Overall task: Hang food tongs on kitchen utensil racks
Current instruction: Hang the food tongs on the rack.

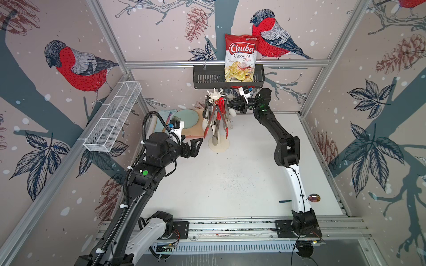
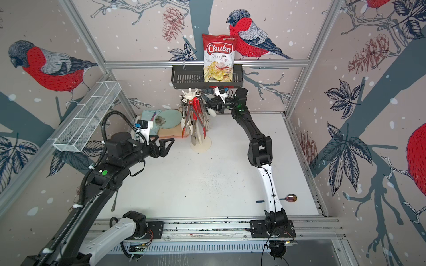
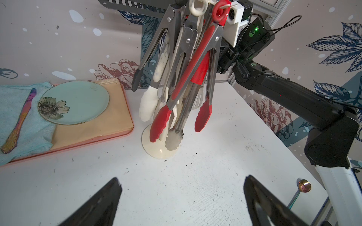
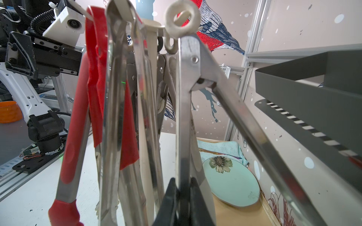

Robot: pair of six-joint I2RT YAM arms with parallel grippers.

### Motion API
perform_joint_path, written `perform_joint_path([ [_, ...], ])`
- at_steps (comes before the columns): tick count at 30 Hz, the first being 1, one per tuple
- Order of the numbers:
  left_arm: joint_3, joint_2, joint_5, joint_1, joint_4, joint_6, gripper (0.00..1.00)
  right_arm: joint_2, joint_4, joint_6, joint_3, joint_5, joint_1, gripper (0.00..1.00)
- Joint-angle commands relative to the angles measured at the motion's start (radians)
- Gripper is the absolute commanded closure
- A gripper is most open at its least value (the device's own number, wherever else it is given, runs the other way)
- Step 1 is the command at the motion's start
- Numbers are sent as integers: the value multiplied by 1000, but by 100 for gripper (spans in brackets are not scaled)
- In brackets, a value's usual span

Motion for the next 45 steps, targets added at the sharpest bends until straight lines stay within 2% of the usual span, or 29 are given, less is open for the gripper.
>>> perform_joint_path([
  [1, -4, -7, 7, 1, -2, 7, 4, -10, 2, -7, -4, 7, 4, 95],
  [3, -4, -10, 2, 0, -3, 6, 4, -14, 8, 7, -10, 24, 4, 86],
  [8, -2, -15, -3, 1, -3, 7, 4, -23, 59, 44, -16, 64, -1, 73],
  [21, 7, -14, -8, 0, -3, -6, 4, -43, 112, 76, -51, 94, -10, 61],
  [23, 9, -13, -9, 1, -1, -9, 4, -49, 114, 77, -51, 121, -16, 53],
  [24, 11, -14, -9, 1, -2, -12, 4, -52, 117, 75, -53, 131, -20, 48],
  [25, 11, -14, -11, 1, 0, -13, 4, -57, 125, 76, -58, 137, -21, 3],
  [26, 11, -16, -13, 0, 0, -16, 4, -62, 120, 68, -61, 150, -25, 0],
  [33, 17, -16, -37, 1, 2, -21, 4, -123, 83, 37, -148, 241, -64, 0],
  [39, 25, -11, -71, 0, 3, -28, 4, -273, -5, -74, -375, 378, -104, 0],
  [43, 21, -6, -111, 0, 17, -35, 3, -414, -153, -186, -555, 544, -107, 0],
  [45, 18, -1, -137, 0, 28, -42, 4, -502, -164, -189, -681, 652, -108, 0],
])
